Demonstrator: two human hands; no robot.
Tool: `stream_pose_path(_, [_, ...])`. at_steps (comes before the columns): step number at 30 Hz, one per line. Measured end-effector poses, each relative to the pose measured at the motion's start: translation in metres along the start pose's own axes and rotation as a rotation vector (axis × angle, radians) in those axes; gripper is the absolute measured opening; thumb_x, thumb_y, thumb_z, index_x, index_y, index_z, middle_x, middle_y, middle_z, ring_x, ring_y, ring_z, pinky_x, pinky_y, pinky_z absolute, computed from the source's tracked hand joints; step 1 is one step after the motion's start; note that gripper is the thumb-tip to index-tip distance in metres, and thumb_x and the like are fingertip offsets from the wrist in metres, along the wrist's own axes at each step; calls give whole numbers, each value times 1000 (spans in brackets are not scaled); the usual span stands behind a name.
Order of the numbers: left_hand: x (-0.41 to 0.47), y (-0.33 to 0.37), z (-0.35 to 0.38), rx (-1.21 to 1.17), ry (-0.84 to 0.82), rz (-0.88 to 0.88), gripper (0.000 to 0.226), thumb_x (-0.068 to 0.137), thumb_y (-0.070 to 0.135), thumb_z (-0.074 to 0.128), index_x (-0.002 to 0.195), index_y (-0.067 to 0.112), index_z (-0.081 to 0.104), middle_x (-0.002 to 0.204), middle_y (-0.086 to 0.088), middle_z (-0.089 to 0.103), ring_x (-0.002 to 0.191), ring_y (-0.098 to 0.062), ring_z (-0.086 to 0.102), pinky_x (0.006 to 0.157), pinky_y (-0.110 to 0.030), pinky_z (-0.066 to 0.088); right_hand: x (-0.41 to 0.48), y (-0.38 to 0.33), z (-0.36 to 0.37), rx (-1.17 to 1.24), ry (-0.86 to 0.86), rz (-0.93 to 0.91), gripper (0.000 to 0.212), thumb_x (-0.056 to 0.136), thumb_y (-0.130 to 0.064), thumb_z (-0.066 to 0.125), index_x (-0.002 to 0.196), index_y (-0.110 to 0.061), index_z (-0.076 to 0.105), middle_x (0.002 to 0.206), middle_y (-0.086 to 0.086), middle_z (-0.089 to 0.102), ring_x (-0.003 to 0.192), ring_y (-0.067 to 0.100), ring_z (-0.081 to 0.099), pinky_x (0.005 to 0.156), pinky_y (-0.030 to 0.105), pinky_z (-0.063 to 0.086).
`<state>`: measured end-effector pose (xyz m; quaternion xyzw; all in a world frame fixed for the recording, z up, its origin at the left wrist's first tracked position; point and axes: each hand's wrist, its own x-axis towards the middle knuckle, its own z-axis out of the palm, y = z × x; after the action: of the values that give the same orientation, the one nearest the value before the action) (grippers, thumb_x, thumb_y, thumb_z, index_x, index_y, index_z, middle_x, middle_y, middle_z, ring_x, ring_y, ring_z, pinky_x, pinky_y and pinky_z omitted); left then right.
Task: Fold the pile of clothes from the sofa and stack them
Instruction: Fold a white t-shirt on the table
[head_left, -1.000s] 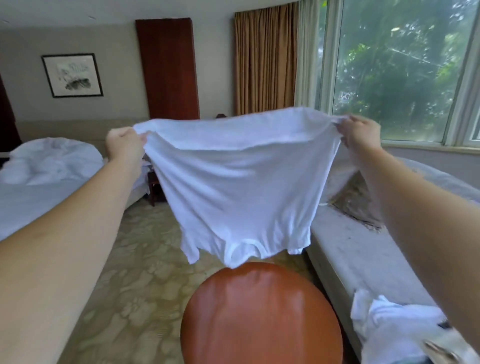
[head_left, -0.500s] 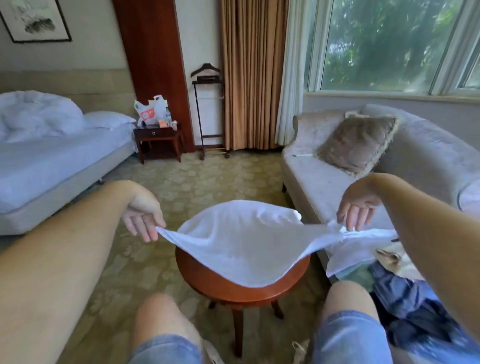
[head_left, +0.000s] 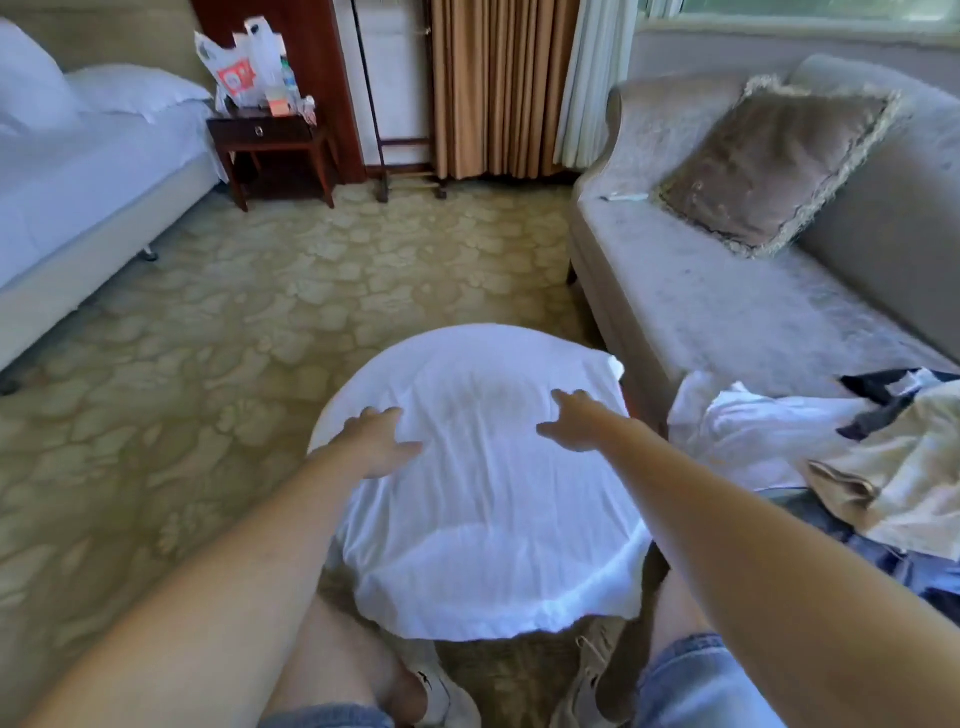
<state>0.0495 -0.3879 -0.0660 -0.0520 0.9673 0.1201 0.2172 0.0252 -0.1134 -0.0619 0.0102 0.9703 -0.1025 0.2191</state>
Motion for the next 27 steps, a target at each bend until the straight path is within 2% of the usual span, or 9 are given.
stream_pose_path(3, [34, 2, 24, -7, 38, 14, 76, 95, 59, 41, 155, 26, 9, 162, -4, 1, 148, -27, 5, 115, -46, 23, 36, -16, 37, 35, -10, -15, 77, 96, -59, 40, 155, -23, 6, 162, 10, -1, 148, 34, 4, 116, 54, 15])
stream_pose_path(6, [64, 1, 43, 41, 86, 26, 73, 96, 61, 34, 155, 30, 2, 162, -1, -13, 149, -24, -9, 119, -50, 7, 62, -24, 64, -33, 46, -76, 78, 94, -67, 29, 155, -27, 1, 162, 5, -15, 149, 29, -11, 117, 57, 3])
stream_pose_path(8, [78, -3, 58, 79, 64, 4, 74, 95, 66, 27, 154, 34, -5, 160, 0, -22, 148, -25, -19, 118, -54, -1, 73, -22, 83, -66, 64, -103, 79, 93, -70, 24, 155, -29, -1, 161, 4, -18, 148, 26, -16, 117, 58, -2])
stream_pose_path(11, [79, -9, 80, 151, 60, -13, 74, 92, 71, 13, 152, 36, -12, 158, -1, -28, 145, -29, -25, 114, -59, -9, 77, -11, 104, -131, 153, -106, 77, 90, -73, 16, 154, -33, -1, 162, 1, -14, 149, 23, -13, 117, 55, -2])
stream_pose_path(15, [62, -7, 89, 161, 62, 0, 75, 91, 72, 10, 152, 35, -13, 158, -3, -28, 145, -32, -25, 114, -61, -9, 64, 4, 111, -154, 209, -115, 81, 85, -76, 9, 154, -35, 0, 163, -2, -10, 149, 23, -10, 117, 54, 0])
stream_pose_path(21, [9, 11, 112, 185, 18, 3, 78, 89, 75, 12, 152, 35, -13, 159, -7, -24, 145, -36, -21, 115, -60, -4, 10, 31, 127, -141, 180, -116, 84, 81, -78, 5, 153, -35, -4, 162, -4, -14, 149, 21, -13, 118, 52, -2])
stream_pose_path(25, [-26, 17, 117, 231, -12, 29, 86, 85, 80, 17, 153, 34, -8, 160, -8, -11, 144, -41, -5, 116, -57, 8, -28, 54, 137, -122, 152, -146, 89, 79, -82, 7, 154, -35, -3, 162, -6, -12, 149, 19, -12, 119, 52, -1])
stream_pose_path(27, [-39, 20, 114, 254, -8, 58, 89, 83, 82, 17, 154, 33, -5, 159, -7, 2, 141, -41, 8, 113, -54, 17, -47, 62, 139, -122, 160, -150, 93, 78, -85, 10, 154, -32, 7, 162, -3, -1, 149, 21, -4, 119, 51, 1])
